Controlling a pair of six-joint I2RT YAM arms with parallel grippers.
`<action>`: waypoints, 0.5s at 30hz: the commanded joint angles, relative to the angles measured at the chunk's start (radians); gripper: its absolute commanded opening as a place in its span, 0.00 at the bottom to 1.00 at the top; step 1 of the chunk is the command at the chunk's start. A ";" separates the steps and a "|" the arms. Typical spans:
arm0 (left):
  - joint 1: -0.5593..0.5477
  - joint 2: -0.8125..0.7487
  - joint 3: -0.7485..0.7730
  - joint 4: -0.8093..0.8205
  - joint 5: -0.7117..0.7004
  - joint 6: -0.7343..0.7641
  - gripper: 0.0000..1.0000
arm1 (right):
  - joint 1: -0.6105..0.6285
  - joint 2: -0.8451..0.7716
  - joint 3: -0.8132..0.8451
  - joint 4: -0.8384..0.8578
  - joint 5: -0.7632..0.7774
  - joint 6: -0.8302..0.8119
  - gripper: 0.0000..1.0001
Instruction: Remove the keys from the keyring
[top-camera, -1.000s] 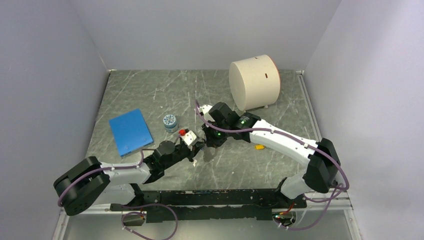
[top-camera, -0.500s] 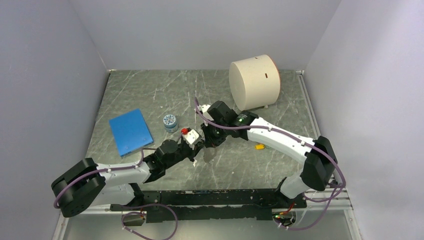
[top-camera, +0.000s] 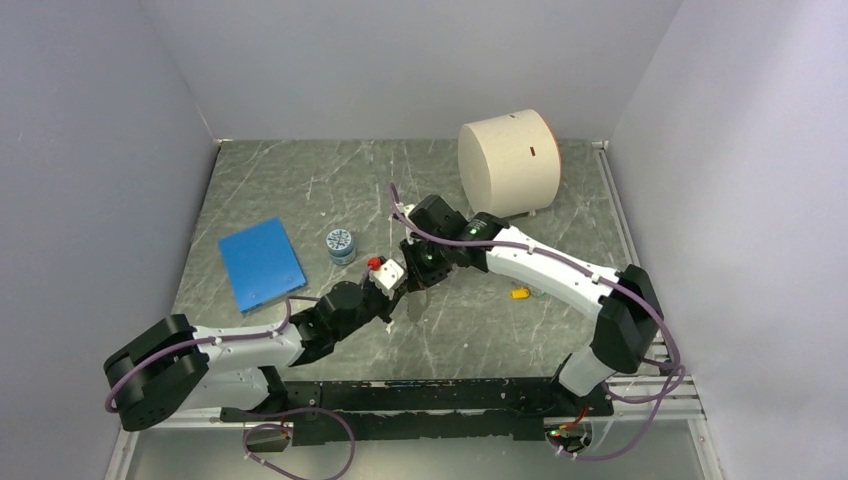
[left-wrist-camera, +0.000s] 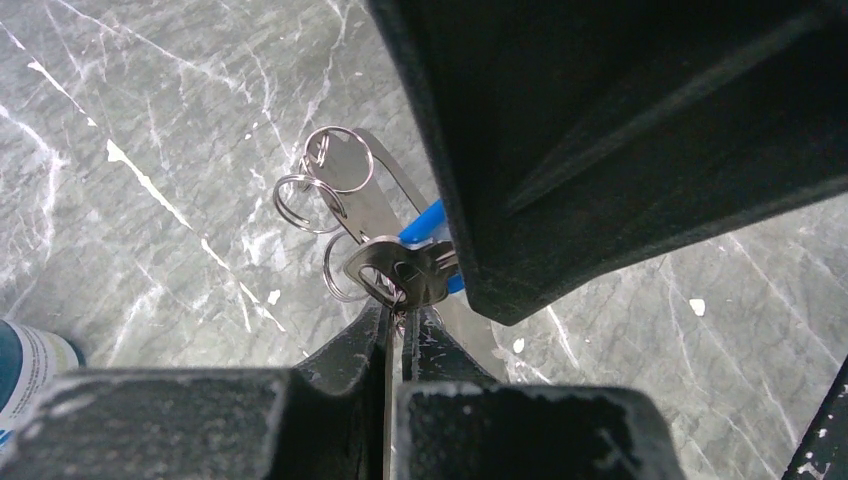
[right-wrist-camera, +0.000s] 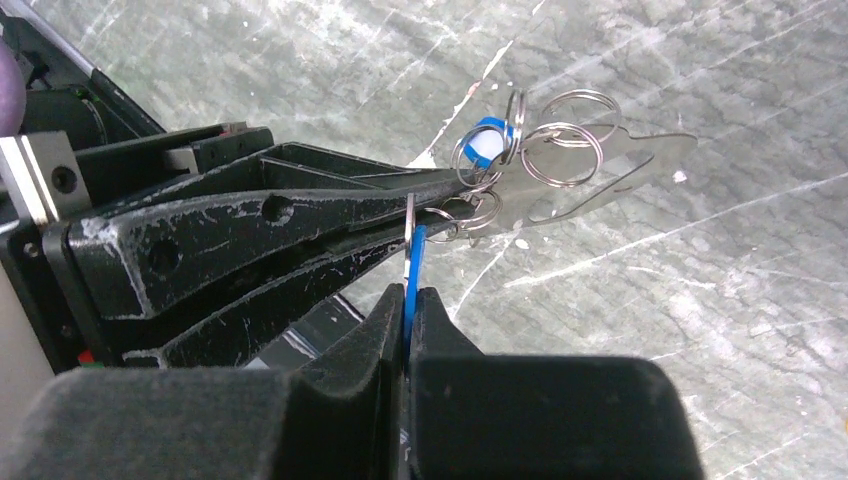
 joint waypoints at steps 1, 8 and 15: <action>-0.039 0.014 0.024 -0.026 0.015 0.034 0.03 | -0.011 -0.003 0.088 0.105 -0.049 0.061 0.00; -0.076 0.007 0.014 -0.039 0.008 0.119 0.03 | -0.096 -0.014 0.087 0.089 -0.071 0.043 0.00; -0.099 0.005 0.001 -0.016 -0.005 0.145 0.02 | -0.159 -0.011 0.063 0.080 -0.102 0.009 0.00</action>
